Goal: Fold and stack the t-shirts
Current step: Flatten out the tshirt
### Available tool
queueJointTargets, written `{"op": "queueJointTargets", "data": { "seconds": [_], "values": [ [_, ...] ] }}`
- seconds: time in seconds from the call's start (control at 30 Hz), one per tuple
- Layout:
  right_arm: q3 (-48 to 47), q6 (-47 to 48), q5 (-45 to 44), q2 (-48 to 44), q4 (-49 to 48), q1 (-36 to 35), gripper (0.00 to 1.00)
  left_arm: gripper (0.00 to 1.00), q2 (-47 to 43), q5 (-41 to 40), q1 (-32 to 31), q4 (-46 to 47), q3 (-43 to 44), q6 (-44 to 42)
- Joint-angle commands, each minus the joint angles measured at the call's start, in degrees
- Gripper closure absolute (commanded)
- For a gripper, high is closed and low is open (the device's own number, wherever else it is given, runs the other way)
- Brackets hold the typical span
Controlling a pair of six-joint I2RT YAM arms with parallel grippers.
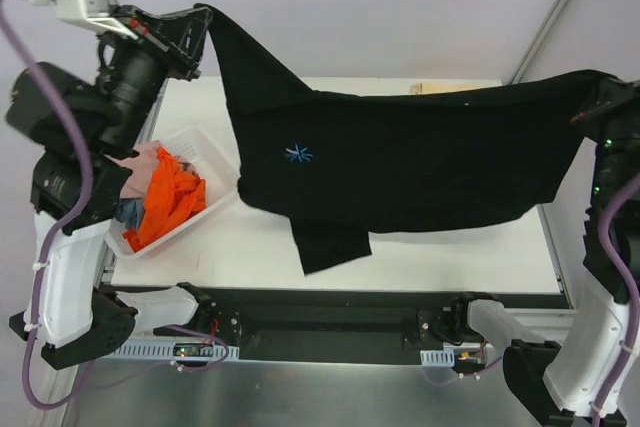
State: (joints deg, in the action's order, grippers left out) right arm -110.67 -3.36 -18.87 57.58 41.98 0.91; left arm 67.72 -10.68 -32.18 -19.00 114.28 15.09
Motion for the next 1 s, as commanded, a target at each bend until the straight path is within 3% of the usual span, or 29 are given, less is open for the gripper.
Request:
{"op": "queueJointTargets", "data": {
  "seconds": [0.0, 0.3, 0.57, 0.63, 0.8, 0.97],
  "values": [
    [-10.58, 6.86, -2.22, -1.07, 0.03, 0.41, 0.99, 1.0, -3.03, 9.43, 0.19, 4.33, 7.53, -3.67],
    [-14.04, 8.36, -0.73, -7.48, -2.87, 0.32, 0.99, 1.0, -5.41, 18.76, 0.19, 4.77, 16.14, -2.79],
    [-13.34, 10.47, -5.47, -3.71, -2.69, 0.32, 0.99, 1.0, 1.43, 13.51, 0.19, 7.75, 19.05, -6.91],
    [-12.47, 10.91, -8.0, -0.56, -2.78, 0.32, 0.99, 1.0, 5.39, 11.13, 0.19, 8.37, 18.96, -8.23],
    [-3.72, 11.79, -13.72, 7.88, -4.0, 0.41, 0.99, 1.0, 19.59, -4.04, 0.45, 12.23, 19.05, -14.21],
    [13.09, 7.06, -10.15, 15.87, -11.11, 6.02, 0.99, 1.0, 34.28, -4.35, 3.96, 12.59, 16.33, -12.37]
  ]
}}
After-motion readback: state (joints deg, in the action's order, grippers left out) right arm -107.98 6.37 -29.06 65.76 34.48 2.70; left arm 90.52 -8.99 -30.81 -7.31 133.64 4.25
